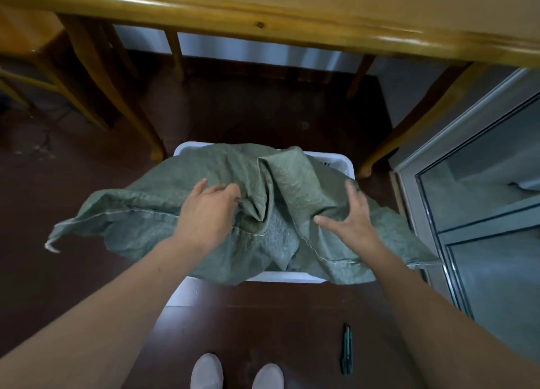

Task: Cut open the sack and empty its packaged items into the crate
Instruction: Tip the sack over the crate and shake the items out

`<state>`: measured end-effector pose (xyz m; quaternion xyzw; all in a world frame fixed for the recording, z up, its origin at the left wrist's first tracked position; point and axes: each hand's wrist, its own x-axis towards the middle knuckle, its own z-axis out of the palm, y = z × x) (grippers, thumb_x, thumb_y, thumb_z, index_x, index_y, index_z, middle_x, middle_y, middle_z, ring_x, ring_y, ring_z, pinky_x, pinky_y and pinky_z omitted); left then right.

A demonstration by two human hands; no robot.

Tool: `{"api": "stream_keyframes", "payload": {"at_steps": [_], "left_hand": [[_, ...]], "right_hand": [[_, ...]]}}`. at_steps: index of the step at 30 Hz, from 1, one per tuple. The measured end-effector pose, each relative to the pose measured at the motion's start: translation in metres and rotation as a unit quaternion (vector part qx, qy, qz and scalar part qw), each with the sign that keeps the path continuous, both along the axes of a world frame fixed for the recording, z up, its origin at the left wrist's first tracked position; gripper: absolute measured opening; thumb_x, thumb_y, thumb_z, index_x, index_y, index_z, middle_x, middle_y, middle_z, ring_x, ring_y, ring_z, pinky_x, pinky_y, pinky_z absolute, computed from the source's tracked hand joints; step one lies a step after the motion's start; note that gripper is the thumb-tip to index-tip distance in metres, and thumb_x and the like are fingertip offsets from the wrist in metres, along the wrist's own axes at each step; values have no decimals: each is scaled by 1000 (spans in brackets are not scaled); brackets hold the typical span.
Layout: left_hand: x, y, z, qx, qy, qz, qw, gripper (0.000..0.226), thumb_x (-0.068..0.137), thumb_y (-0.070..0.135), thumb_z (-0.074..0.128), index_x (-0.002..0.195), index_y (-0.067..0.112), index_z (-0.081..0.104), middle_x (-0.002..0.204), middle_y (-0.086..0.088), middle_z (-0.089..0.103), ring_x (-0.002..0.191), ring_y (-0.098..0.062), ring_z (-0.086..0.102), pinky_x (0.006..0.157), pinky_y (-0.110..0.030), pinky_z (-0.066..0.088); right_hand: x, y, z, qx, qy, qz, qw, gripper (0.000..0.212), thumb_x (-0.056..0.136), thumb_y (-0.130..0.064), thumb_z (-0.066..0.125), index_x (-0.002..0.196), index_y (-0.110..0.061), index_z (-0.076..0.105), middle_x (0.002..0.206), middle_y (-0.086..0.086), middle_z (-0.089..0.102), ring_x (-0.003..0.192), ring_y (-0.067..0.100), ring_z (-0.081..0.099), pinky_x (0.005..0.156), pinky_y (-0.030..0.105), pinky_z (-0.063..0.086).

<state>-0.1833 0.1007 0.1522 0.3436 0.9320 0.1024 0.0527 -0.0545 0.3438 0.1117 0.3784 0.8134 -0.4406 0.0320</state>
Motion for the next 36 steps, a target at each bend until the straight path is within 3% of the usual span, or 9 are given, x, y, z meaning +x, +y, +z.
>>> {"api": "stream_keyframes", "payload": {"at_steps": [3, 6, 12, 16, 20, 27, 31, 34, 36], "left_hand": [[5, -6, -1, -7, -104, 56, 993, 18, 97, 20, 39, 108, 13, 52, 95, -16, 68, 90, -36, 62, 77, -39, 48], [7, 4, 23, 110, -178, 130, 969, 16, 96, 16, 43, 100, 7, 56, 95, -16, 67, 89, -34, 60, 72, -32, 45], [3, 46, 136, 451, -99, 179, 869, 15, 97, 18, 45, 84, 15, 50, 66, 10, 47, 62, 5, 47, 58, -13, 36], [7, 42, 119, 224, -206, 178, 936, 14, 96, 17, 43, 88, 12, 54, 89, -10, 63, 94, -27, 61, 71, -29, 39], [-6, 54, 165, 451, -134, 205, 858, 17, 96, 20, 47, 79, 20, 50, 73, 9, 53, 70, -8, 50, 63, -23, 34], [2, 45, 154, 479, -178, 218, 831, 13, 97, 21, 45, 86, 19, 52, 74, 15, 50, 66, 11, 51, 56, -9, 38], [1, 40, 141, 384, -259, 144, 875, 30, 96, 20, 49, 126, 26, 45, 98, 11, 64, 80, 10, 57, 64, -4, 43], [-5, 42, 141, 289, -306, 55, 905, 76, 94, 16, 54, 147, 42, 7, 111, 4, 60, 100, -14, 60, 88, -31, 51], [-9, 46, 141, 170, -277, 0, 946, 69, 93, 19, 55, 146, 40, 17, 121, -1, 52, 113, -21, 54, 99, -35, 45]], "right_hand": [[-14, -10, -1, -10, -47, 22, 999, 32, 94, -32, 51, 120, -18, 61, 152, 5, 32, 138, 25, 33, 112, 40, 31], [-26, -29, 27, -142, 4, -91, 986, 26, 96, -34, 42, 95, -20, 63, 118, 11, 64, 105, 26, 60, 98, 41, 47], [-37, -27, 161, -251, 342, -128, 896, 23, 99, -24, 42, 80, -16, 53, 87, 5, 64, 85, 20, 63, 81, 39, 54], [-41, -40, 168, -221, 233, -104, 941, 21, 98, -26, 45, 85, -19, 60, 97, 6, 68, 97, 27, 65, 90, 45, 53], [-57, -28, 213, -257, 347, -109, 895, 22, 98, -25, 45, 83, -13, 56, 85, 10, 68, 82, 23, 67, 75, 37, 57], [-57, -37, 211, -285, 333, -116, 891, 24, 98, -27, 45, 86, -9, 55, 93, 17, 65, 87, 28, 66, 82, 43, 55], [-51, -40, 201, -264, 269, -58, 924, 25, 98, -28, 45, 83, -11, 55, 82, 7, 67, 76, 19, 66, 70, 34, 56], [-42, -42, 196, -238, 201, -7, 950, 26, 97, -28, 48, 73, -16, 48, 66, -4, 60, 61, 8, 60, 55, 21, 50], [-32, -41, 191, -234, 178, 31, 955, 27, 96, -27, 48, 71, -18, 49, 62, -9, 59, 58, 4, 58, 55, 19, 46]]}}
